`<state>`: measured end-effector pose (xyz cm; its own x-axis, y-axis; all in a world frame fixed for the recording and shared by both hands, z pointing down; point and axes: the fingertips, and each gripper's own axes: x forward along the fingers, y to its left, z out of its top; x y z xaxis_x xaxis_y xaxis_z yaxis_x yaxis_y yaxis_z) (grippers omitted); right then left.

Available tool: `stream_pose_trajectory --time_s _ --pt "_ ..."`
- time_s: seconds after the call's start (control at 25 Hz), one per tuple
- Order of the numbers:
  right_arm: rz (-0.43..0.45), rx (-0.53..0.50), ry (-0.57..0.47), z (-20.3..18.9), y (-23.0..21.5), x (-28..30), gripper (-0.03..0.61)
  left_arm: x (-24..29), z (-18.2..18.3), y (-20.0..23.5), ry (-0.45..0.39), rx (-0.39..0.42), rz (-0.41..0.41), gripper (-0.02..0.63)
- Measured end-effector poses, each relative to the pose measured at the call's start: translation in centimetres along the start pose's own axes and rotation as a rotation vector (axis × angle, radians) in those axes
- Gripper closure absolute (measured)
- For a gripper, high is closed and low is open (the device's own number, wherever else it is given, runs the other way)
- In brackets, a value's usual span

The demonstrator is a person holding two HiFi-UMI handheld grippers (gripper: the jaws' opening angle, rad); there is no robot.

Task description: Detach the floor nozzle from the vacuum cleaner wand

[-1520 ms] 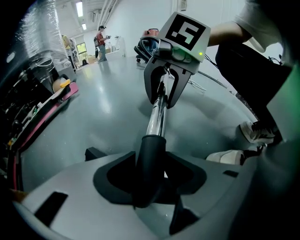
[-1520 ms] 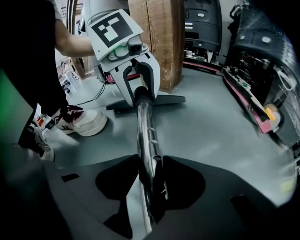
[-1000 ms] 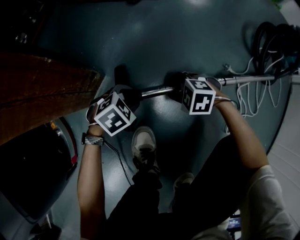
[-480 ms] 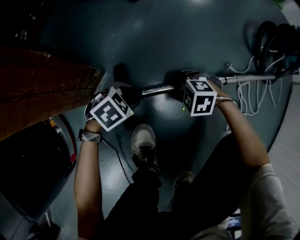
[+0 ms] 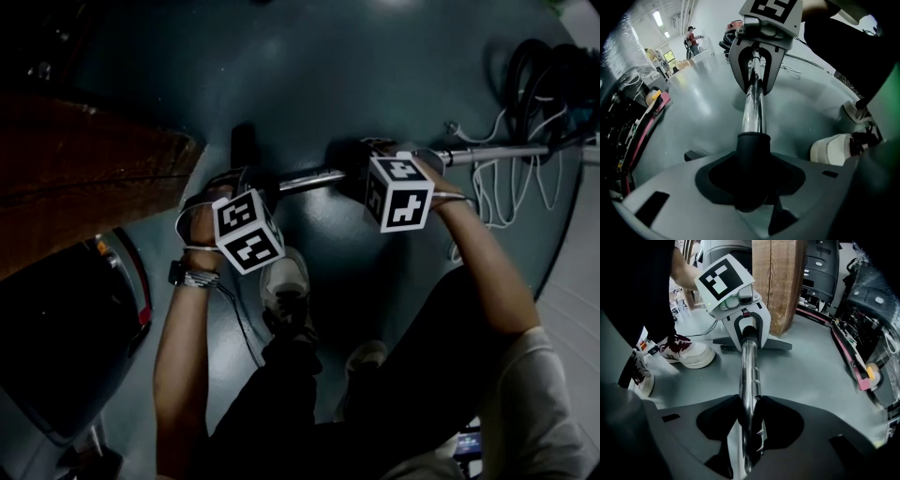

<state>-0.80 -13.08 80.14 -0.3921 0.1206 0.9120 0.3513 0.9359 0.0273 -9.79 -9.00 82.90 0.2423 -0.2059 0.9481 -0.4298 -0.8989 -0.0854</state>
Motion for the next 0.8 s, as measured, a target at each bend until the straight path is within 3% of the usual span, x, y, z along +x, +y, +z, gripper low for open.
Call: stream_pose_trajectory --time_s 0.24,0.8 --pt "-0.023 -0.003 -0.034 0.5 -0.5 -0.9 0.414 -1.2 0.5 0.6 -0.018 0.017 0.010 0.445" --pt "-0.045 -0.036 -0.034 0.5 -0.4 -1.5 0.414 -2.2 0.6 0.2 -0.082 -0.062 -0.092 0.445"
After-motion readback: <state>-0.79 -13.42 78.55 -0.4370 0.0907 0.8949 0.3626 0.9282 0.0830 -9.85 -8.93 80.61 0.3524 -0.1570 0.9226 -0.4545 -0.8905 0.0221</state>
